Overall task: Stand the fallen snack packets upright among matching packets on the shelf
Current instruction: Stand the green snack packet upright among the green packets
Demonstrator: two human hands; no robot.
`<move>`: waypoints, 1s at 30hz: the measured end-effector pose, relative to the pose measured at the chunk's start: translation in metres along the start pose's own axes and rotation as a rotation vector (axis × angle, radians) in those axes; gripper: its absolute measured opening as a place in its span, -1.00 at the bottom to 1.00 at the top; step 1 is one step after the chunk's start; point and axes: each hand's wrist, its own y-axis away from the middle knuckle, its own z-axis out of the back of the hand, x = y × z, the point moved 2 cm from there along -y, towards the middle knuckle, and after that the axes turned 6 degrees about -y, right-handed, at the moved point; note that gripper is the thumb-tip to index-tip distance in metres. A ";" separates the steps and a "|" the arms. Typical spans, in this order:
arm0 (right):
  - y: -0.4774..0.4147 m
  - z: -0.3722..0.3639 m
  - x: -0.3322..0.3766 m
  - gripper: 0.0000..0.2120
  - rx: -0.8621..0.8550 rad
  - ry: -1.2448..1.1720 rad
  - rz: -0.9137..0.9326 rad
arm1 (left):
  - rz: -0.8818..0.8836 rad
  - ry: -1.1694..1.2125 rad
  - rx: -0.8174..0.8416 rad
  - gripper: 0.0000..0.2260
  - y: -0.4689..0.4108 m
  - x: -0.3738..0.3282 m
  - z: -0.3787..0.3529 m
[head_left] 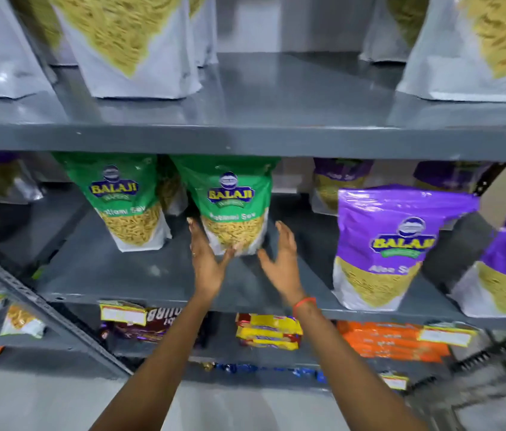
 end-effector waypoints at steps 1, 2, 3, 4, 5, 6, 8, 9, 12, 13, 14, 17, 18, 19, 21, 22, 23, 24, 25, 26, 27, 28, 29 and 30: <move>-0.013 -0.009 -0.009 -0.33 0.027 -0.041 -0.107 | 0.024 0.034 0.079 -0.06 -0.013 0.013 0.003; -0.026 -0.016 -0.017 -0.28 0.038 -0.098 -0.191 | 0.048 0.097 0.177 -0.04 -0.025 0.025 0.005; -0.036 -0.019 -0.024 -0.27 0.038 -0.154 -0.247 | 0.069 0.159 0.279 -0.02 -0.036 0.031 0.006; -0.045 -0.023 -0.030 -0.28 0.044 -0.194 -0.277 | 0.098 0.197 0.368 0.00 -0.045 0.036 0.008; -0.052 -0.027 -0.035 -0.34 0.059 -0.209 -0.286 | 0.132 0.213 0.437 0.02 -0.053 0.041 0.010; -0.057 -0.031 -0.038 -0.42 0.075 -0.203 -0.280 | 0.169 0.216 0.484 0.02 -0.058 0.045 0.010; -0.057 -0.032 -0.043 -0.53 0.082 -0.202 -0.268 | 0.197 0.195 0.504 -0.23 -0.058 0.052 0.008; -0.053 -0.033 -0.044 -0.55 0.084 -0.213 -0.274 | 0.196 0.193 0.494 -0.39 -0.055 0.056 0.007; -0.024 -0.030 -0.045 -0.58 0.091 -0.249 -0.277 | 0.182 0.232 0.491 -0.54 -0.032 0.064 0.013; -0.011 -0.029 -0.046 -0.59 0.086 -0.251 -0.275 | 0.173 0.249 0.495 -0.54 -0.021 0.067 0.016; 0.004 -0.028 -0.049 -0.60 0.075 -0.246 -0.276 | 0.164 0.260 0.500 -0.53 -0.008 0.070 0.019; 0.046 -0.025 -0.052 -0.61 0.041 -0.250 -0.265 | 0.144 0.266 0.513 -0.52 0.030 0.079 0.030; 0.055 -0.025 -0.054 -0.60 0.040 -0.261 -0.266 | 0.143 0.274 0.520 -0.53 0.037 0.080 0.032; 0.061 -0.025 -0.053 -0.59 0.043 -0.275 -0.271 | 0.137 0.272 0.525 -0.54 0.042 0.080 0.034; 0.064 -0.023 -0.051 -0.59 0.053 -0.299 -0.275 | 0.115 0.248 0.526 -0.58 0.045 0.078 0.037; 0.064 -0.022 -0.049 -0.59 0.060 -0.302 -0.276 | 0.107 0.242 0.526 -0.59 0.045 0.076 0.038; 0.064 -0.022 -0.047 -0.58 0.067 -0.298 -0.280 | 0.105 0.242 0.525 -0.59 0.045 0.075 0.038; 0.064 -0.021 -0.045 -0.57 0.072 -0.294 -0.284 | 0.103 0.243 0.522 -0.59 0.046 0.074 0.038; 0.064 -0.021 -0.043 -0.58 0.076 -0.288 -0.286 | 0.102 0.244 0.518 -0.59 0.047 0.073 0.039; 0.064 -0.020 -0.040 -0.61 0.078 -0.283 -0.285 | 0.103 0.241 0.513 -0.60 0.049 0.071 0.039; 0.064 -0.020 -0.038 -0.63 0.080 -0.284 -0.283 | 0.107 0.243 0.510 -0.61 0.049 0.069 0.040; 0.063 -0.020 -0.037 -0.64 0.080 -0.292 -0.285 | 0.119 0.251 0.513 -0.62 0.048 0.067 0.040; 0.062 -0.020 -0.036 -0.64 0.081 -0.297 -0.289 | 0.132 0.259 0.519 -0.62 0.048 0.065 0.040; 0.062 -0.020 -0.034 -0.64 0.083 -0.298 -0.294 | 0.142 0.260 0.526 -0.62 0.048 0.063 0.041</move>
